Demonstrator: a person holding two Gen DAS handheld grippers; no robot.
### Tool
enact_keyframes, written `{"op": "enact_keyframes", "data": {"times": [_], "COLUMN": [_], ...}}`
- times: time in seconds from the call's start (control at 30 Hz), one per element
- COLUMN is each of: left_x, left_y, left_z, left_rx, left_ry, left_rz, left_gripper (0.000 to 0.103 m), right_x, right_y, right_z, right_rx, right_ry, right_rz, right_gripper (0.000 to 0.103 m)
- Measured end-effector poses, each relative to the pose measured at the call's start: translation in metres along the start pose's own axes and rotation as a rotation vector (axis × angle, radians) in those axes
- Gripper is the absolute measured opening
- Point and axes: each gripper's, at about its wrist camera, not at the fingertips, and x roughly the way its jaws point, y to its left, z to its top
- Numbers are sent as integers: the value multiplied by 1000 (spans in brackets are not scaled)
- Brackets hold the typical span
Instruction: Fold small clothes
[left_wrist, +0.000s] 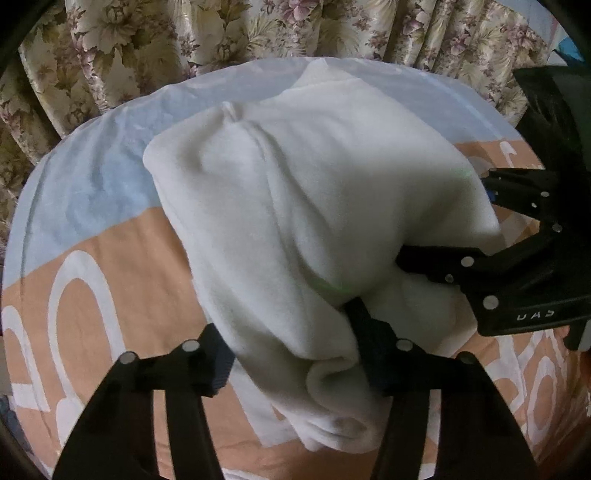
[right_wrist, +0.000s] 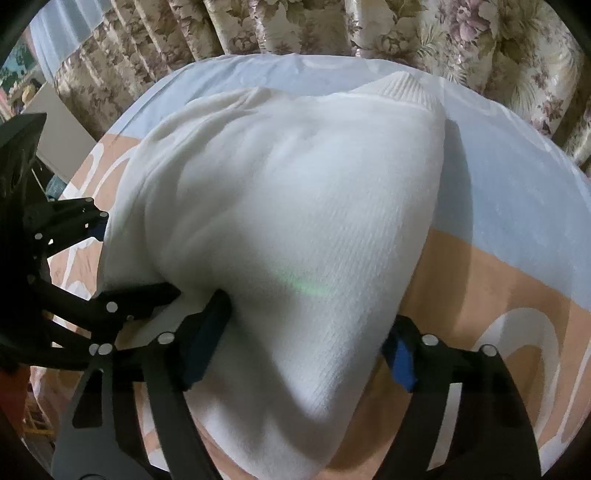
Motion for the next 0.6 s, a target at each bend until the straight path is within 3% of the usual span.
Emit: {"op": "enact_keyframes", "data": {"times": [0.17,0.33,0.5,0.6], "left_x": [0,-1,-1,-2], "left_y": [-12,-12,-12,-14], "left_z": [3,2,2,1], "left_rx": [34,55,67,82], "left_ry": [17,25,26,25], "left_rz": [64,67,71,85], "left_gripper": [49,45,45,45], "right_x": [-3,-5,-7,-7], "right_y": [3,13,5,2], "right_z": [2,7,10,14], "right_rx": [3,-40,-23,-15], "right_ry": [17,26,27,25], "right_rz": [-18,-45,-2,12], "right_gripper": [64,50,50,58]}}
